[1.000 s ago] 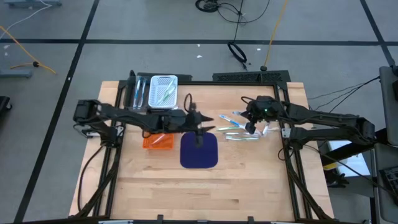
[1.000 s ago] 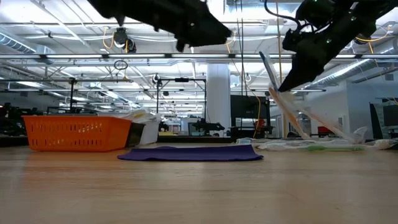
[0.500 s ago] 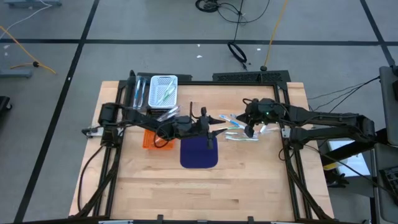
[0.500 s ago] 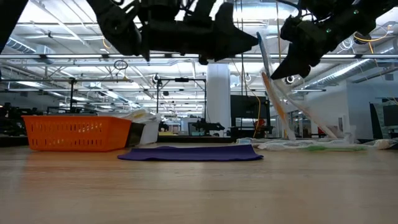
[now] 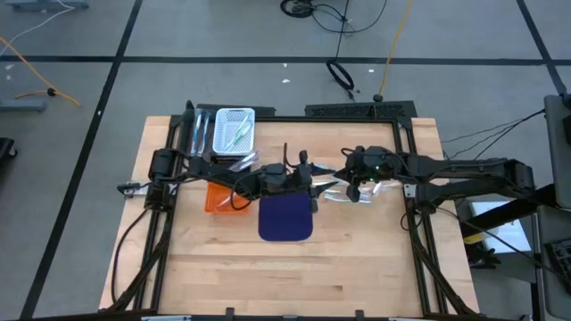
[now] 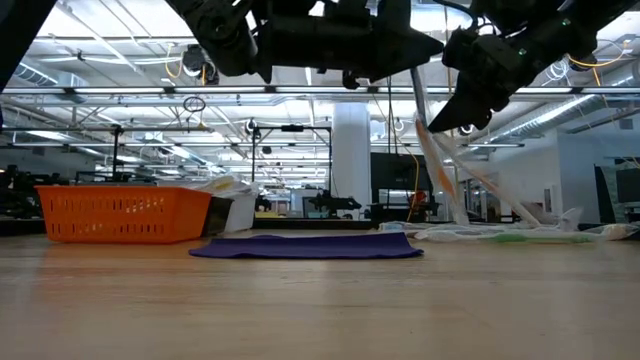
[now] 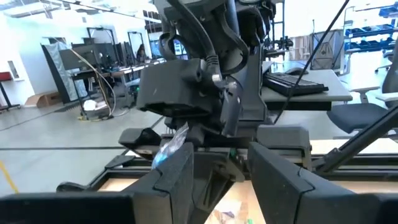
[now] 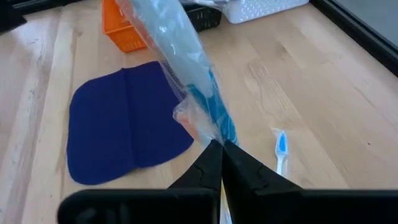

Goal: Pick & Place Toothbrushes
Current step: Put the blue toothbrush into the gray bin

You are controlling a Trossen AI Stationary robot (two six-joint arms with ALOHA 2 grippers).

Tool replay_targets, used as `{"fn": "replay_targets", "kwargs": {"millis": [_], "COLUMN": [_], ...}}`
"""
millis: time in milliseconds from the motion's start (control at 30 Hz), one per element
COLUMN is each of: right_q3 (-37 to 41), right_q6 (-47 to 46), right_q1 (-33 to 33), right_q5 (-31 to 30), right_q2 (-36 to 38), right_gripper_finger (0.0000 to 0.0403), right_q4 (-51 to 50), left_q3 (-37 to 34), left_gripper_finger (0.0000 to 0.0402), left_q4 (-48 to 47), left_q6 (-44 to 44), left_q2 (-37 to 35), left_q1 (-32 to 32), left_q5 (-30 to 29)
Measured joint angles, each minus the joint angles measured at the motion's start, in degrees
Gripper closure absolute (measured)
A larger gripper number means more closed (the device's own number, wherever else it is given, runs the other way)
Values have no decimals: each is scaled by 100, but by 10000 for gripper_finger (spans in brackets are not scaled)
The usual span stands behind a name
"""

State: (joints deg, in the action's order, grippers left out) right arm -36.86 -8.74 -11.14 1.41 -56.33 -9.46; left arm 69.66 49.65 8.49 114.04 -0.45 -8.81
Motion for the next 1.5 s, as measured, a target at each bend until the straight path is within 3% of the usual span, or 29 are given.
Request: {"fn": "replay_targets", "kwargs": {"millis": [200,467,733,900,1167,1500], "right_q3": [-2,-2,-2,0,0,0], "right_q6": [40,132,256,252,126,101], "right_q1": [0,0,0,0,0,173], "right_q5": [-1,13,18,6,15,20], "right_q2": [-40,-25,463,773,861,297], "right_gripper_finger": [403,403,403,403,403,403], "right_q4": [156,104,-38,-550,-705,-93], "left_q3": [8,8,8,9,8,8], "left_gripper_finger": [253,297,304,303,252,202], "left_q4": [-206,-537,-1013,-896,-509,-455], "left_q6": [-63,-34,-118,-113,-129,-280], "left_q2": [0,0,0,-15,-68,-63], "left_q1": [2,15,15,15,44,42], "left_q5": [-1,-25,-84,-490,-401,-344]}}
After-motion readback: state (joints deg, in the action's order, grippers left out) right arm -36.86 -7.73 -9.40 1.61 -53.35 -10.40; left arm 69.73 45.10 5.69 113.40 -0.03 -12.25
